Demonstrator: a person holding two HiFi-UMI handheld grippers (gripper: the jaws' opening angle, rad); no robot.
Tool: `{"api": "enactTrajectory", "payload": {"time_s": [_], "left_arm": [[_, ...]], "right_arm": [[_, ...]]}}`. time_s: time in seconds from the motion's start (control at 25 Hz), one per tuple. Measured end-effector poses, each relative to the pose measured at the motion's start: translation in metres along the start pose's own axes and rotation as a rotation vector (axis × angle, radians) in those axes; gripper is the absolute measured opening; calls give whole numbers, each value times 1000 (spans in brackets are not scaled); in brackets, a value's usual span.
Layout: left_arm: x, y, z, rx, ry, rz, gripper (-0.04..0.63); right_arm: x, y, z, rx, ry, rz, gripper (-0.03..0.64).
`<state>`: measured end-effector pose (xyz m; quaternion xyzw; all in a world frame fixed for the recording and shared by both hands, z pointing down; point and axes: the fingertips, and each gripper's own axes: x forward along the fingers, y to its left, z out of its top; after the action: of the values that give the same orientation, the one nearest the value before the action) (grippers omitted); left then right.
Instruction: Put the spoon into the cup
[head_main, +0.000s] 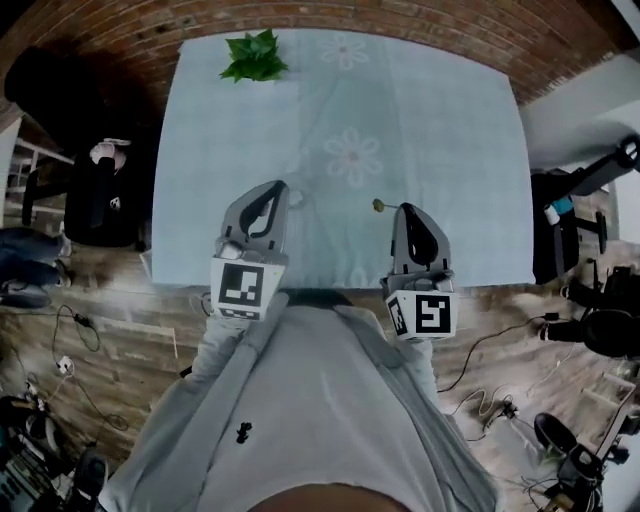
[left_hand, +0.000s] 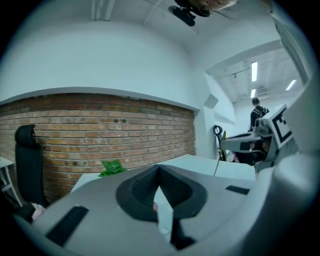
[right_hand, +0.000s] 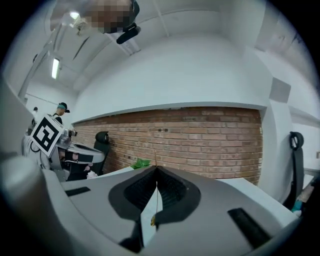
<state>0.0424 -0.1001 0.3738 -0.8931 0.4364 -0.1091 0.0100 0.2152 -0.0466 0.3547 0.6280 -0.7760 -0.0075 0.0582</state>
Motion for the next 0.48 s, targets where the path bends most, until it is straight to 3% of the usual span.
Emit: {"api": "enactTrajectory", "payload": {"time_s": [0.2,0.48], "left_arm": [[-19,25,-6,-15,30,138,18],[-26,54,-5,-35,24,211,18]], "right_arm": [[33,13,5,4,-24,133,18],[60,33,12,-10,-26,210,18]]}}
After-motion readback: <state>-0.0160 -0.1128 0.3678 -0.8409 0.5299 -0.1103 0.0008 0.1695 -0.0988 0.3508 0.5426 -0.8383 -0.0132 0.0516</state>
